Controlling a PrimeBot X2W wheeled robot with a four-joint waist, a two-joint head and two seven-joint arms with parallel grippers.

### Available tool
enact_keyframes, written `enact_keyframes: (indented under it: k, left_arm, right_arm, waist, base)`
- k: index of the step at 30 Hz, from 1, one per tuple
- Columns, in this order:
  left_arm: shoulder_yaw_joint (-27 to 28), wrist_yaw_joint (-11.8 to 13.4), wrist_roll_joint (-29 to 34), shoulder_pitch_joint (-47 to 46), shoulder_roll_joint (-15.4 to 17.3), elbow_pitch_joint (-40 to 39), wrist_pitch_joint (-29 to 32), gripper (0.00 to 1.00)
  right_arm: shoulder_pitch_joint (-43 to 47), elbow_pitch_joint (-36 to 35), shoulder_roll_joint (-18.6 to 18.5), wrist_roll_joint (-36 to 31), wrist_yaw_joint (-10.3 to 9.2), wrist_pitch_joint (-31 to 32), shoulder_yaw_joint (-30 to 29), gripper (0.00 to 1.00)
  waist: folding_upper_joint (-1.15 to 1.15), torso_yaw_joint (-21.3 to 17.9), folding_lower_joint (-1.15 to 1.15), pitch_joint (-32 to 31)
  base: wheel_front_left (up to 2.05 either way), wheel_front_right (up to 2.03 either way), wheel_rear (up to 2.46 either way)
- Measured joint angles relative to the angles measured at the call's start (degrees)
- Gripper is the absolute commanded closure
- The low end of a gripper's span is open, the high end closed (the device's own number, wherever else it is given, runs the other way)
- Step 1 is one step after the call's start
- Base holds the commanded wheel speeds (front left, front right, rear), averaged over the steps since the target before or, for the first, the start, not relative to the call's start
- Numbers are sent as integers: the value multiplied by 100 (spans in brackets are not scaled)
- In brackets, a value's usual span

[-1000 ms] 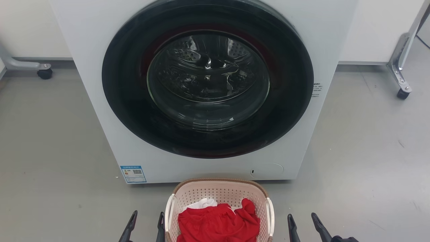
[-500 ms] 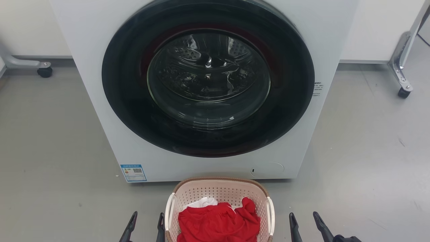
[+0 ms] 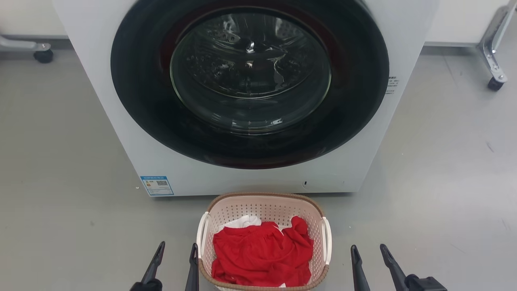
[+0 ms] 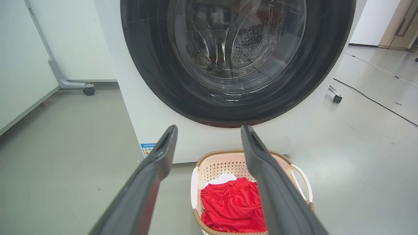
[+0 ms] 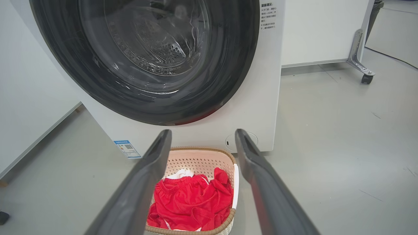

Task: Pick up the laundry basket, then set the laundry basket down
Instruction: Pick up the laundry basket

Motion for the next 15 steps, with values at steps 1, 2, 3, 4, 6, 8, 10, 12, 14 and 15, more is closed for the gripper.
enact_keyframes:
  k: [1, 2, 3, 4, 6, 8, 10, 12, 14, 15]
  left_arm:
    - [8, -1, 0, -46, -2, -12, 0, 0]
    - [14, -1, 1, -101, -4, -14, 0, 0]
    - [22, -2, 3, -154, -7, -19, 0, 0]
    - [31, -2, 11, -206, -8, -22, 0, 0]
    - [47, -3, 30, -314, -9, -25, 0, 0]
    - [59, -5, 43, -443, -9, -24, 0, 0]
    - [71, -7, 45, -602, -8, -14, 0, 0]
    - [93, -53, 52, -768, -8, 4, 0, 0]
    - [102, -56, 55, -945, -7, 59, 0, 0]
    - [100, -57, 68, -1034, -4, 93, 0, 0]
  right_arm:
    - [-30, -10, -1, -10, 1, 0, -10, 0]
    - [-78, -16, -1, -14, 1, 0, -16, 0]
    - [-132, -29, -1, -16, 9, 0, -24, 0]
    - [-192, -34, 0, -24, 8, 0, -33, 0]
    - [-326, -43, -1, -32, 9, 0, -45, 0]
    - [-467, -44, -1, -32, 9, 0, -51, 0]
    - [-612, -40, -1, -32, 9, 0, -55, 0]
    - [-757, -21, -2, -32, 9, -1, -66, 0]
    - [-906, 24, -2, -27, 9, -1, -92, 0]
    - [-979, 40, -3, -19, 9, -1, -107, 0]
  waist:
    - [0, -1, 0, 58]
    - [0, -3, 0, 120]
    - [0, -5, 0, 184]
    - [0, -7, 0, 249]
    - [0, -12, 0, 390]
    - [0, -20, 1, 538]
    - [0, -28, 1, 691]
    - [1, -37, 1, 849]
    - [0, -45, 1, 1008]
    - [1, -50, 1, 1090]
  base:
    - [0, 0, 0]
    - [0, 0, 0]
    - [0, 0, 0]
    - [0, 0, 0]
    - [0, 0, 0]
    - [0, 0, 0]
    - [0, 0, 0]
    - [0, 0, 0]
    - [0, 0, 0]
    - [0, 0, 0]
